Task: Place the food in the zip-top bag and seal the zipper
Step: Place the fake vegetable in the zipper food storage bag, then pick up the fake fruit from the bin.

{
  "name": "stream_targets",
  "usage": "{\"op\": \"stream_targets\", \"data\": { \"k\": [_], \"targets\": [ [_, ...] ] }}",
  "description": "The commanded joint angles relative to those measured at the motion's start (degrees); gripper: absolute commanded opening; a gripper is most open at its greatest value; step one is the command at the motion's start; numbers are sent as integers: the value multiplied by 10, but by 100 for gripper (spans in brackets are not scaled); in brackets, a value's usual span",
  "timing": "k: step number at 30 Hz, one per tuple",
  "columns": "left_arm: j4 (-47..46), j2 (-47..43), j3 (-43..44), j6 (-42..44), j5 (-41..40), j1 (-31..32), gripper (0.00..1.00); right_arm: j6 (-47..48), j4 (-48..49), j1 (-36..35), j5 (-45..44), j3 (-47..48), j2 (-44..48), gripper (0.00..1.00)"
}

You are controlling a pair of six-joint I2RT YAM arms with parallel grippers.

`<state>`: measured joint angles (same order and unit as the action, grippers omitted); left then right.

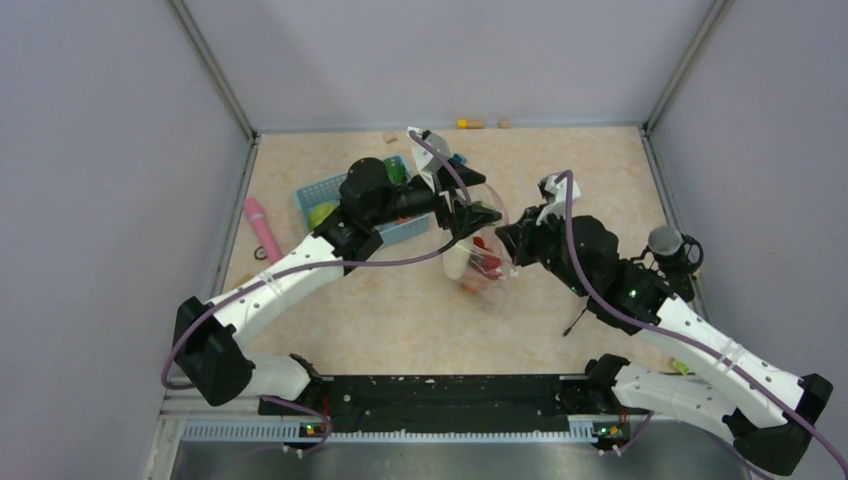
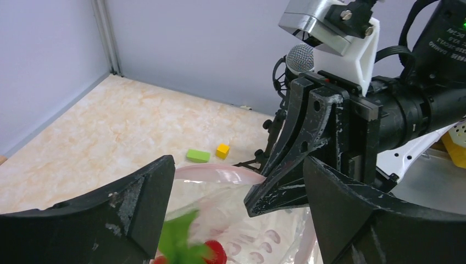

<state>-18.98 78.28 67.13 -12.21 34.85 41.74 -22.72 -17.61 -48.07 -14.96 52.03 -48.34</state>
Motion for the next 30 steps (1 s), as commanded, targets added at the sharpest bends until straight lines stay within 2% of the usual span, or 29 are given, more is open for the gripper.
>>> {"op": "stream_targets", "data": {
  "k": [1, 8, 13, 16, 22, 27, 30],
  "targets": [
    [-12, -32, -4, 7, 3, 4, 92, -1, 29, 7, -9, 4, 10, 0],
    [14, -60, -6, 2, -30, 4, 96, 0, 29, 6, -11, 3, 10, 0],
    [91, -95, -7, 7, -104, 3, 99, 1, 28, 7, -14, 2, 8, 0],
    [106, -127, -32, 19, -165, 4, 99, 3, 28, 7, -15, 1, 10, 0],
    [184, -175, -56, 10, -348, 4, 99, 4, 22, 7, -16, 0, 11, 0],
    [306, -175, -46, -47, -530, 2, 99, 5, 22, 7, -21, -2, 11, 0],
    [368, -168, -44, -86, -604, -8, 99, 6, 22, 7, -23, -3, 10, 0]
  ]
}}
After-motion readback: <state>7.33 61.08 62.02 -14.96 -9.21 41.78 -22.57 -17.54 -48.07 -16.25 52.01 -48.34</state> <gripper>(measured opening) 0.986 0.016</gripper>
